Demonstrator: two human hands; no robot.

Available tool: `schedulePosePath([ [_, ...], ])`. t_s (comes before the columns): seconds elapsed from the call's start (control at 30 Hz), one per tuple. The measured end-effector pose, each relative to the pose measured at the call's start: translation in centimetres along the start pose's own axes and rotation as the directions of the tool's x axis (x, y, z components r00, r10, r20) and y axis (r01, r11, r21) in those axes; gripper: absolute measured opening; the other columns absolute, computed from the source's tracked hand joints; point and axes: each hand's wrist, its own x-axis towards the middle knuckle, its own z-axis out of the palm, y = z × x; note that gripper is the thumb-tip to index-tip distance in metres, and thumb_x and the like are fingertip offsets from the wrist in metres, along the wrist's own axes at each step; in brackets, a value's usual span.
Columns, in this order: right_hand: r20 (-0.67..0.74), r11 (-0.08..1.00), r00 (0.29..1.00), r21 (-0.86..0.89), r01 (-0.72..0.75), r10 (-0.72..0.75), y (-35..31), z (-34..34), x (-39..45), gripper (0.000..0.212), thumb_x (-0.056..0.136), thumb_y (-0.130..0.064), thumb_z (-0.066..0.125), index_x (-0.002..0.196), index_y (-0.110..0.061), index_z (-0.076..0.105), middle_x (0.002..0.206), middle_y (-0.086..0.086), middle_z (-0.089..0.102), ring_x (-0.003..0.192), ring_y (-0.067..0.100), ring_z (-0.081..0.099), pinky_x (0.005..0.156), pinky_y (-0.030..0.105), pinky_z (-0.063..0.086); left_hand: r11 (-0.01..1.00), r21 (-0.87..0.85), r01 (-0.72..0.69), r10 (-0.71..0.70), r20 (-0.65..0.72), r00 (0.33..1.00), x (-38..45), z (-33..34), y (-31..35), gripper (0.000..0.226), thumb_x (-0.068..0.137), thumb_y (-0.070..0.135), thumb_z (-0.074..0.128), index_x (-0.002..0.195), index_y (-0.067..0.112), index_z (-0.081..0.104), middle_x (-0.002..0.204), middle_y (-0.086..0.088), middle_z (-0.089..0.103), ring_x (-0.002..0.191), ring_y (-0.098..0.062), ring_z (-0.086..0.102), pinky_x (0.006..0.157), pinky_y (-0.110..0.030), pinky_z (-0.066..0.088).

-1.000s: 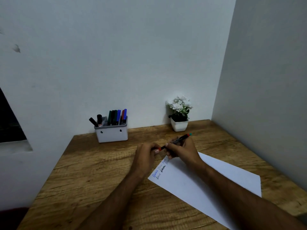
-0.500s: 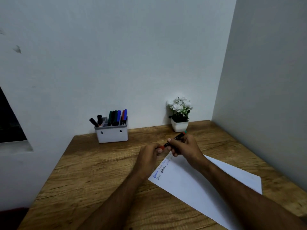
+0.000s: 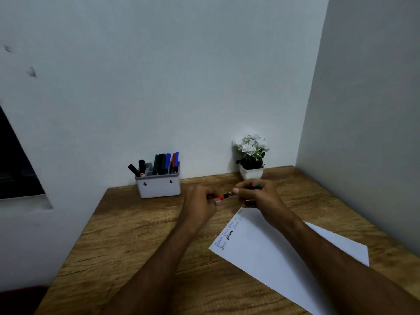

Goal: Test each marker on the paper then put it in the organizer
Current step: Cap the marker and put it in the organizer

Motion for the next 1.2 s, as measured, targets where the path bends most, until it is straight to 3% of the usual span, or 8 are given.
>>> schedulePosePath([
  [0.13,0.08,0.947,0.99,-0.293,0.133,-0.115,0.0,0.7,0.9,0.014,0.075,-0.004,0.089,0.088,-0.005,0.082,0.081,0.01,0.079,0.074,0.016,0.072,0.069,0.026,0.057,0.979,-0.156,0.13,-0.142,-0.07,0.987,0.3,-1.8,-0.7,0.014,0.073,0.017,0.085,0.085,0.017,0.078,0.072,0.013,0.069,0.07,0.003,0.062,0.055,-0.003,0.044],
  [0.27,0.26,0.832,0.954,-0.488,0.265,-0.151,-0.1,2.7,1.6,0.017,0.083,-0.009,0.084,0.098,-0.015,0.083,0.085,0.0,0.081,0.075,0.011,0.075,0.068,0.028,0.058,0.803,-0.563,0.196,-0.318,-0.126,0.94,0.6,-3.0,-1.4,0.018,0.07,0.01,0.085,0.086,0.009,0.077,0.08,0.0,0.076,0.078,-0.01,0.071,0.061,-0.012,0.052],
  [0.33,0.327,0.75,0.926,-0.559,0.353,-0.192,-0.3,4.4,2.2,0.016,0.085,-0.013,0.083,0.101,-0.017,0.082,0.087,-0.004,0.081,0.077,0.006,0.074,0.072,0.029,0.061,0.773,-0.611,0.174,-0.342,-0.17,0.924,0.7,-3.0,-1.4,0.018,0.073,0.009,0.083,0.089,0.012,0.075,0.082,0.001,0.075,0.08,-0.009,0.071,0.063,-0.014,0.053],
  [0.63,0.219,0.716,0.916,-0.572,0.399,-0.336,-2.1,11.5,5.8,0.015,0.087,-0.017,0.081,0.101,-0.011,0.082,0.092,0.001,0.081,0.081,0.005,0.074,0.081,0.03,0.062,0.949,-0.315,-0.024,-0.119,-0.428,0.896,3.4,-5.7,-1.9,0.02,0.083,0.012,0.076,0.102,0.009,0.075,0.089,0.008,0.07,0.074,0.01,0.06,0.066,0.0,0.044],
  [0.73,0.081,0.754,0.913,-0.538,0.377,-0.399,-3.0,13.2,7.7,0.014,0.085,-0.017,0.082,0.098,-0.009,0.082,0.09,0.003,0.081,0.08,0.007,0.075,0.081,0.029,0.062,0.963,-0.261,-0.065,-0.07,-0.477,0.876,5.5,-7.3,-2.7,0.015,0.086,0.014,0.074,0.099,0.008,0.076,0.09,0.004,0.073,0.08,0.0,0.066,0.075,-0.011,0.053],
  [0.93,-0.091,0.837,0.913,-0.444,0.321,-0.398,-2.8,15.4,11.5,0.014,0.087,-0.017,0.08,0.099,-0.008,0.082,0.089,0.006,0.081,0.079,0.012,0.076,0.081,0.035,0.064,0.989,-0.145,0.01,-0.084,-0.513,0.854,7.4,-7.3,-5.8,0.02,0.09,0.012,0.069,0.109,0.008,0.072,0.098,-0.003,0.073,0.084,-0.007,0.066,0.072,-0.009,0.048],
  [1.07,-0.089,0.852,0.93,-0.44,0.285,-0.357,-1.7,17.0,12.9,0.018,0.089,-0.019,0.08,0.103,-0.007,0.081,0.095,0.006,0.081,0.083,0.01,0.075,0.082,0.029,0.064,0.998,-0.042,0.038,-0.053,-0.462,0.885,7.5,-6.5,-7.7,0.024,0.09,0.01,0.067,0.114,0.011,0.07,0.106,-0.004,0.072,0.096,-0.015,0.067,0.086,-0.029,0.055],
  [1.2,-0.056,0.815,0.957,-0.54,0.211,-0.285,-0.6,17.8,13.7,0.014,0.086,-0.019,0.081,0.092,-0.005,0.081,0.085,0.008,0.079,0.076,0.014,0.073,0.073,0.022,0.059,0.997,0.049,0.051,-0.026,-0.413,0.911,7.4,-5.8,-9.1,0.024,0.091,0.011,0.065,0.115,0.013,0.068,0.111,-0.003,0.068,0.103,-0.015,0.063,0.088,-0.026,0.051],
])
